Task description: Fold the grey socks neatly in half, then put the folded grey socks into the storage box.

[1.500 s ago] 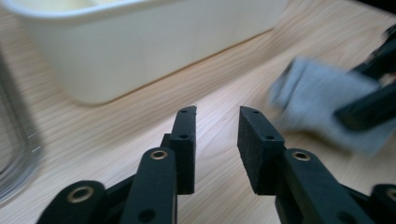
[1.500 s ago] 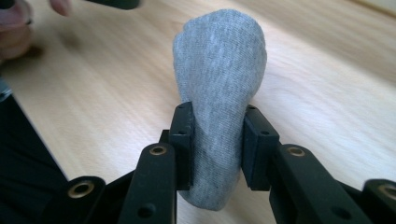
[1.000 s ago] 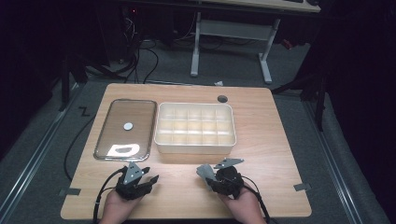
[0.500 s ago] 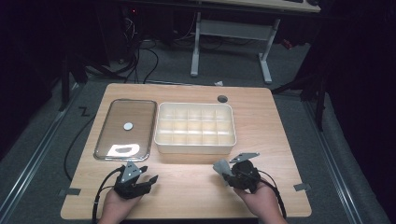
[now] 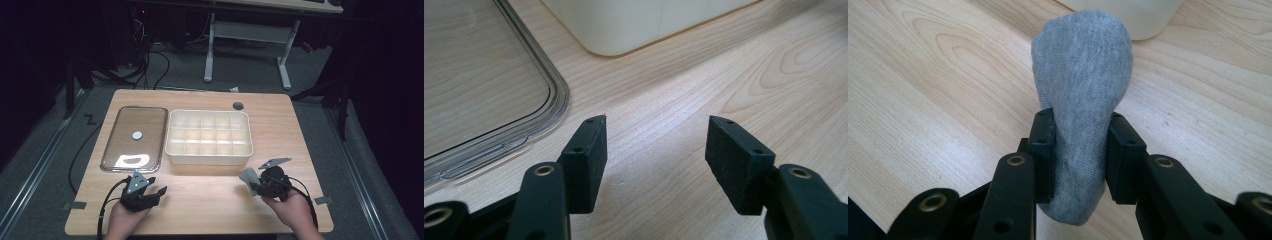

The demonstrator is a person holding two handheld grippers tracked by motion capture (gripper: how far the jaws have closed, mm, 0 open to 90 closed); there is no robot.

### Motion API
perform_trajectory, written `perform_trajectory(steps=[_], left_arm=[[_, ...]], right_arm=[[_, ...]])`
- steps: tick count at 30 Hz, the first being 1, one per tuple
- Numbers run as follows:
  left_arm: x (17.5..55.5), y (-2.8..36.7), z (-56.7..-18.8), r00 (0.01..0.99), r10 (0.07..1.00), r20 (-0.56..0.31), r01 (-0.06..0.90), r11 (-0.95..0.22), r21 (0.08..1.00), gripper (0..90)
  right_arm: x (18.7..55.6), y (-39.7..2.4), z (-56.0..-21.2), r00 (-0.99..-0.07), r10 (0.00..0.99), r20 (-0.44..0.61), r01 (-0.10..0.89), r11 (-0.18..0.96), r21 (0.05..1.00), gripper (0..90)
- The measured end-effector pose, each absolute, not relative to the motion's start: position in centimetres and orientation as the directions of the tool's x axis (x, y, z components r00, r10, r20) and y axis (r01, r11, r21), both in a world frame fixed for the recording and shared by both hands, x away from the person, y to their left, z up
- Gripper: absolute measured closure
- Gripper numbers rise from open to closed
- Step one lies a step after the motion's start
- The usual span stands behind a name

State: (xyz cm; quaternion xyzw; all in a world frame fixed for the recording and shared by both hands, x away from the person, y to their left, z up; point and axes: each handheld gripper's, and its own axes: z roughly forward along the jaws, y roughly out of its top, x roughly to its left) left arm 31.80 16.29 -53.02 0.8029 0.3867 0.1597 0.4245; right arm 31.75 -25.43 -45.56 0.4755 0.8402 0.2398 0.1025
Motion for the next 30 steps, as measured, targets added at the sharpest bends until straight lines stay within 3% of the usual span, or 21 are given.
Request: perform_trajectory(steps=[30], left_arm=[[31.8,16.1,-53.1,0.659,0.749,-0.076,0.483,-0.343,0.805,41.6]], right_arm=[[36.0,-25.2,-40.7,-0.561,0.826,0.055,0.762,0.489,0.424,70.0]])
